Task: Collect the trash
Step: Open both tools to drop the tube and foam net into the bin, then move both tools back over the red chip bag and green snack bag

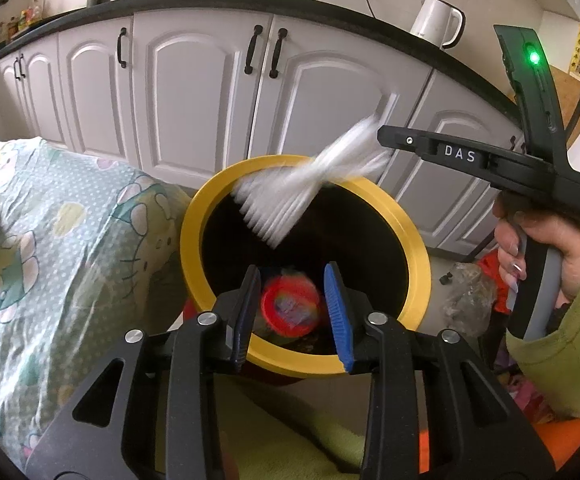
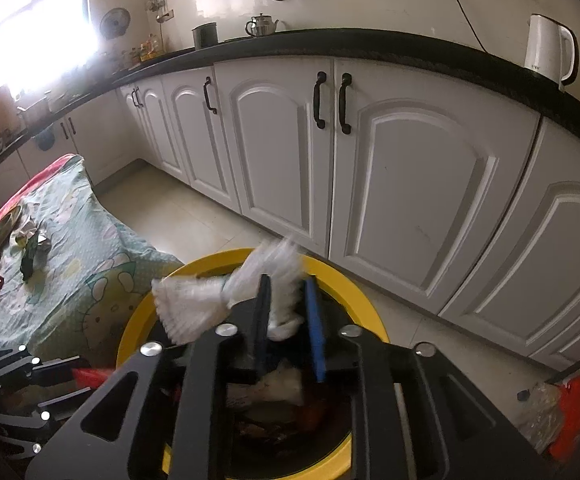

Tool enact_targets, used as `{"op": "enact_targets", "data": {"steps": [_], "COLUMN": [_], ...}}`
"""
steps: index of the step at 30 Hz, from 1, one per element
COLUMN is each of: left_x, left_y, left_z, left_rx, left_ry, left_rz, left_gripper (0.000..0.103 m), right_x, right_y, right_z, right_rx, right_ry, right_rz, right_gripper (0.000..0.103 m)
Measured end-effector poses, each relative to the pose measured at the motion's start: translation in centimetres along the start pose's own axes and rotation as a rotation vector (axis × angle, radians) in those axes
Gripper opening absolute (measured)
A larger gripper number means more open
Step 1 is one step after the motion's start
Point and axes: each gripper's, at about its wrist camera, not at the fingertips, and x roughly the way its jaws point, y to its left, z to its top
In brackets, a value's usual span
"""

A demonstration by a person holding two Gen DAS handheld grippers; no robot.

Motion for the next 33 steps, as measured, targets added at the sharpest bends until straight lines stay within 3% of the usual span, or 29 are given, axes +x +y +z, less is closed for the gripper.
{"op": "enact_targets", "data": {"steps": [2, 6, 14, 24, 33], "left_x": [-0.1, -0.6, -2.9, -7.2, -10.7], "left_y": [0.1, 0.5, 2.4, 5.1, 7.9], "left_z": [0.0, -0.2, -0.1, -0.5, -1.3], "left_rx": [-0.005, -0.022, -0.101, -0.154, -0.208], "left_ry": [-0.005, -0.017, -0.070, -0.145, -0.220], "left_rz": [-0.006, -0.002, 0.059, 0.192, 0.282], "left_gripper": [0.044, 0.056, 0.092, 0.092, 0.092], "right_x": [-0.1, -0.5, -1.8, -4.5, -6.0], "right_y": [-0.1, -0.2, 0.2, 4.2, 9.0], "right_z": [0.1, 0.2, 0.8, 1.5, 1.7], "right_rx": [0.007, 0.026, 0.048, 0.015, -0.089], "right_ry": [-0.005, -0.024, -0.072, -0.138, -0.158], "right_rz": [-0.004, -0.005, 0.013, 0.101, 0.165], "right_gripper": [0.030, 0.048, 0.057, 0.061, 0.064]}}
